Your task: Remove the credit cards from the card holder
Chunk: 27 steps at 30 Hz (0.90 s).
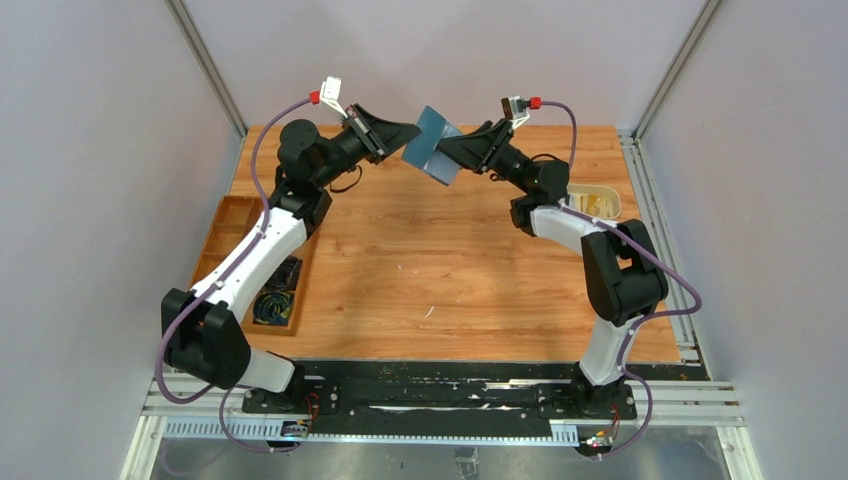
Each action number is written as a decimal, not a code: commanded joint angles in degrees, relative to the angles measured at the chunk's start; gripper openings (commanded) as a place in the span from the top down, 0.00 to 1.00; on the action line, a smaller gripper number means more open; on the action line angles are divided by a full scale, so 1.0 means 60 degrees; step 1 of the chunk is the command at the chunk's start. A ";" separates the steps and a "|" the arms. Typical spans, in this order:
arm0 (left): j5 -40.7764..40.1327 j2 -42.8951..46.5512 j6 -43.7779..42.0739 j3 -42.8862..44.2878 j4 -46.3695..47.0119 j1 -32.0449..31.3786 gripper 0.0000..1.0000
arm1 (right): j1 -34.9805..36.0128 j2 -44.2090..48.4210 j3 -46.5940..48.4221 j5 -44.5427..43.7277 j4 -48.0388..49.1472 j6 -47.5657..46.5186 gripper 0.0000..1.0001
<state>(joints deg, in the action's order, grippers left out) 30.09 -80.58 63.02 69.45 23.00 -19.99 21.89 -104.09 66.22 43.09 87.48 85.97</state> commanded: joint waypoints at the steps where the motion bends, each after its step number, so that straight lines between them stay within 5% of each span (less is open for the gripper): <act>1: 0.0152 -0.0109 -0.0108 -0.0237 0.0341 0.0257 1.00 | 0.0102 0.0443 0.0153 0.0253 0.0641 0.0047 0.39; 6: 0.0004 -0.0164 -0.0558 -0.0318 0.0073 0.0342 1.00 | 0.0113 0.0631 0.0139 0.0289 0.0641 0.0155 0.41; 14: -0.0060 -0.0123 -0.0701 -0.0368 -0.0025 0.0460 1.00 | 0.0174 0.0470 0.0082 0.0308 0.0651 0.0302 0.68; 27: -0.0070 0.0041 -0.0794 -0.0494 -0.0128 0.0548 1.00 | 0.0472 0.0225 0.0298 0.0443 0.0185 0.0001 0.69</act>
<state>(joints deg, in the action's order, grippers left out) 29.85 -80.97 59.81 67.55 23.44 -17.32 22.68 -102.91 66.19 43.90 85.54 87.15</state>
